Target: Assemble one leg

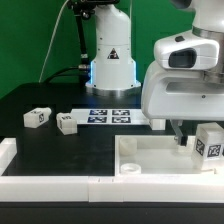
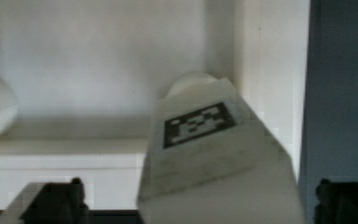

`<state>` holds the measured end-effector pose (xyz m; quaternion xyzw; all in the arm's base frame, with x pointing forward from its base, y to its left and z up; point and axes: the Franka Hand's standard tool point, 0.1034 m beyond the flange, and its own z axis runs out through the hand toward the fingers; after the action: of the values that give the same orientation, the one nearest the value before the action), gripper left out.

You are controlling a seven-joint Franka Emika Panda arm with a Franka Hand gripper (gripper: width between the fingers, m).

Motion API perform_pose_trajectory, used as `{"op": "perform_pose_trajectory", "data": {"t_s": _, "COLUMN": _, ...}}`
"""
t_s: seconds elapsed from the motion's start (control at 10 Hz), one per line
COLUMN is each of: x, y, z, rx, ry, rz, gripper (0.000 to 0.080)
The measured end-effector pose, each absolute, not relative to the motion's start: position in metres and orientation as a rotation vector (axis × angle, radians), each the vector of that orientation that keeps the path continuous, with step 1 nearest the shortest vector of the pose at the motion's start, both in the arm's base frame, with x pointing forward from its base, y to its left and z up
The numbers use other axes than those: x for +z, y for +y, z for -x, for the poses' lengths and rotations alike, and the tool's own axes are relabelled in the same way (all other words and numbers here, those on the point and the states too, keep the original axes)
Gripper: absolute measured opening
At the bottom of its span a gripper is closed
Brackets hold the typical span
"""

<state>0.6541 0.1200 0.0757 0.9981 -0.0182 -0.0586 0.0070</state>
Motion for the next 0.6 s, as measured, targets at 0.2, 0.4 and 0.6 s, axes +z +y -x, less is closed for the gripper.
{"op": "perform_pose_trajectory", "data": {"t_s": 0.2, "x": 0.0754, "y": 0.1198, "z": -0.654, "rx": -0.184, "ry": -0.057, "rz": -3.121, "gripper": 0.0634}}
{"op": "perform_pose_trajectory", "data": {"t_s": 0.4, "x": 0.0753, "y": 0.1198, "z": -0.654, "rx": -0.184, "ry": -0.057, "rz": -3.122, "gripper": 0.0286}}
{"op": "perform_pose_trajectory", "data": {"t_s": 0.6, "x": 0.0751, "y": 0.1199, "z": -0.6539, "rx": -0.184, "ry": -0.111, "rz": -3.118, "gripper": 0.029}}
